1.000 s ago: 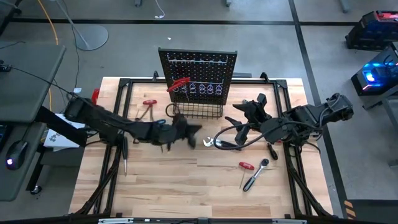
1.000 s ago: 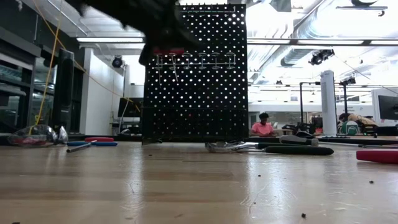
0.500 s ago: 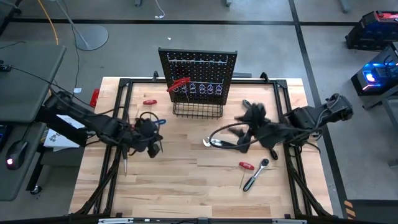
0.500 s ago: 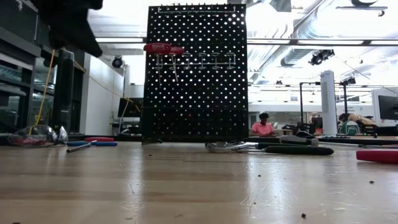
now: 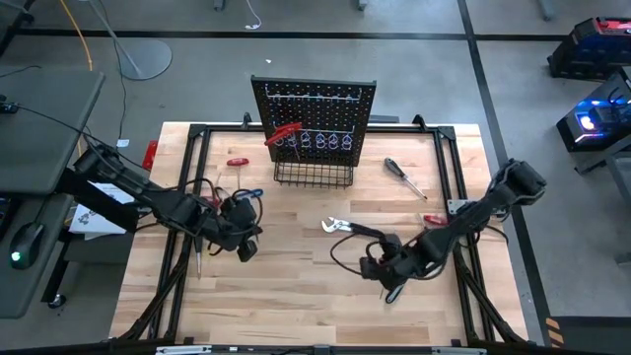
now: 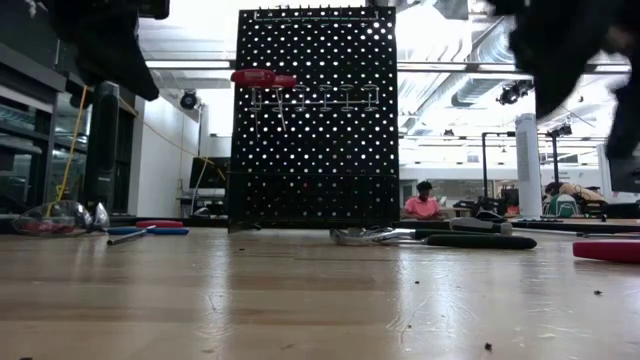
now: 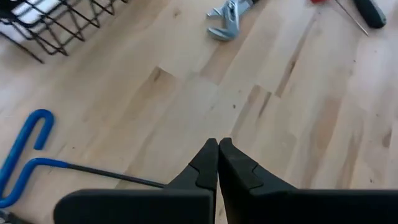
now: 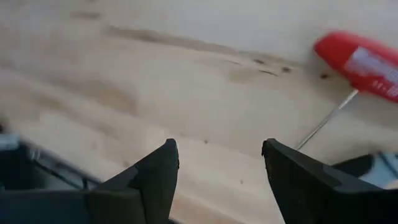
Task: Hang tools onto peg board
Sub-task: Hang the bottom red allen wrench on the peg board
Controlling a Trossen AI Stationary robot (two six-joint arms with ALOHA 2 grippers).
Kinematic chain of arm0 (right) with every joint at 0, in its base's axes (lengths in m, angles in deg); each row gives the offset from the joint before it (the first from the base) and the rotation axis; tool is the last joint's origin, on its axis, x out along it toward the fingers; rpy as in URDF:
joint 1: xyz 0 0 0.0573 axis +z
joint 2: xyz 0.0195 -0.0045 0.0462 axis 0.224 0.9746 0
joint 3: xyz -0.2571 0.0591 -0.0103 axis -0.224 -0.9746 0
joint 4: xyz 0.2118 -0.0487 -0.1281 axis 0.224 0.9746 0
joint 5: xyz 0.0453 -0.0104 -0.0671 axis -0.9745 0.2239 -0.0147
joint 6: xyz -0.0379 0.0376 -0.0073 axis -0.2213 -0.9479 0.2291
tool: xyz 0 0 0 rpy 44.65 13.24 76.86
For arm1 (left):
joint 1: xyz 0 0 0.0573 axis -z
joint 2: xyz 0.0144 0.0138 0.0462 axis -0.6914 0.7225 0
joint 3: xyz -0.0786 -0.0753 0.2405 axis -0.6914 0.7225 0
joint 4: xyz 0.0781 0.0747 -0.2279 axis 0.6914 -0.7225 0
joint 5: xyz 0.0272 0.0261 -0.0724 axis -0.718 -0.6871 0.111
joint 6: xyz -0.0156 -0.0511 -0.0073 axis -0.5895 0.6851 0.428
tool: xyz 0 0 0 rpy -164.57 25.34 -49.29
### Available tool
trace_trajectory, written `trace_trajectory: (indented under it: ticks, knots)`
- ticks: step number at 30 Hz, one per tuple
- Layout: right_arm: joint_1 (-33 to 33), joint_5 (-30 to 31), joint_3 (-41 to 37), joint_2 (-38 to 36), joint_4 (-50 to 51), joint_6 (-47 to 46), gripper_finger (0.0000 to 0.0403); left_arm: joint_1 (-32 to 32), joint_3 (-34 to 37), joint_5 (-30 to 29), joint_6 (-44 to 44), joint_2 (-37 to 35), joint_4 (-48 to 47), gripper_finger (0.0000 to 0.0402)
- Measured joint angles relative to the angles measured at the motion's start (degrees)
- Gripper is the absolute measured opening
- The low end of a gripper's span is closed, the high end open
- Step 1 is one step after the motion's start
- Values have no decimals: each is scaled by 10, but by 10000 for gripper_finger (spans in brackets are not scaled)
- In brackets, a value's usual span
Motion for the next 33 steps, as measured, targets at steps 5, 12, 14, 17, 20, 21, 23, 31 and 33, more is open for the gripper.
trace_trajectory:
  ticks: [5, 12, 14, 17, 20, 21, 23, 31, 33]
  knots:
    - [-3, -30, -22, 33, 23, -79, 224, 0, 0, 14, -16, 7, 18, 0]
    - [-25, -81, -22, 58, 77, -103, 224, 0, 0, 17, -16, 6, 18, 0]
    - [-30, -88, -22, 64, 79, -104, 224, 0, 0, 18, -16, 6, 18, 0]
    - [-38, -94, -22, 81, 77, -107, 224, 0, 0, 18, -16, 6, 18, 0]
    - [-46, -111, -20, 105, 75, -115, 224, 0, 0, 18, -16, 6, 18, 0]
    - [-48, -117, -19, 114, 74, -115, 224, 0, 0, 18, -16, 6, 18, 0]
    - [-53, -127, -18, 132, 73, -114, 222, 0, 0, 18, -16, 6, 18, 0]
    - [-68, -153, -14, 155, 104, -51, 66, 0, 0, 20, -16, 6, 18, 0]
    - [-71, -150, -14, 155, 114, -17, 19, 0, 0, 20, -16, 6, 18, 0]
